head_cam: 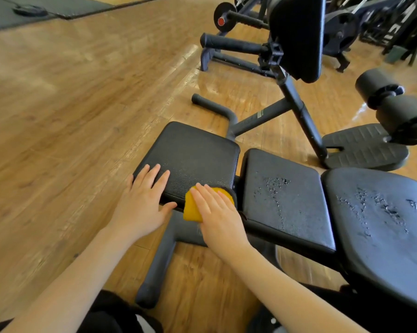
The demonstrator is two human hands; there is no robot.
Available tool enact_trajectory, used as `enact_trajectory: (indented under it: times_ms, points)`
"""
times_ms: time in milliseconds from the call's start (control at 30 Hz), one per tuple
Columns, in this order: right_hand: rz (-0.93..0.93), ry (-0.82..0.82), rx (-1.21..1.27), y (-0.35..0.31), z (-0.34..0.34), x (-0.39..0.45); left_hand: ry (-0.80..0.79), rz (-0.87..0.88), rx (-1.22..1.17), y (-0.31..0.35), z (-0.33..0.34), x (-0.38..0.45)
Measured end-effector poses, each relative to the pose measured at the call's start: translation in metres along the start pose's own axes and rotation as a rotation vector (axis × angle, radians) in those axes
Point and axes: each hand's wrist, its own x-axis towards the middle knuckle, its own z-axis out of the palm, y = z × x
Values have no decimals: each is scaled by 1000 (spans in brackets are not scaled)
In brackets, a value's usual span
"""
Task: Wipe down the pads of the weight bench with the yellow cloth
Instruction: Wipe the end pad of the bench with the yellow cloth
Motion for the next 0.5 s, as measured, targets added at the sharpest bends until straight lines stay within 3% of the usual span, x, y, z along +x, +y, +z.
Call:
enact_trajectory:
  times_ms: [300,500]
  points:
    - [104,26,-6,25,-22,-38,-66,-28,61,7,-6,3]
    - [-53,-59,-85,-11,-8,-2,-43,42,27,-1,-6,-7]
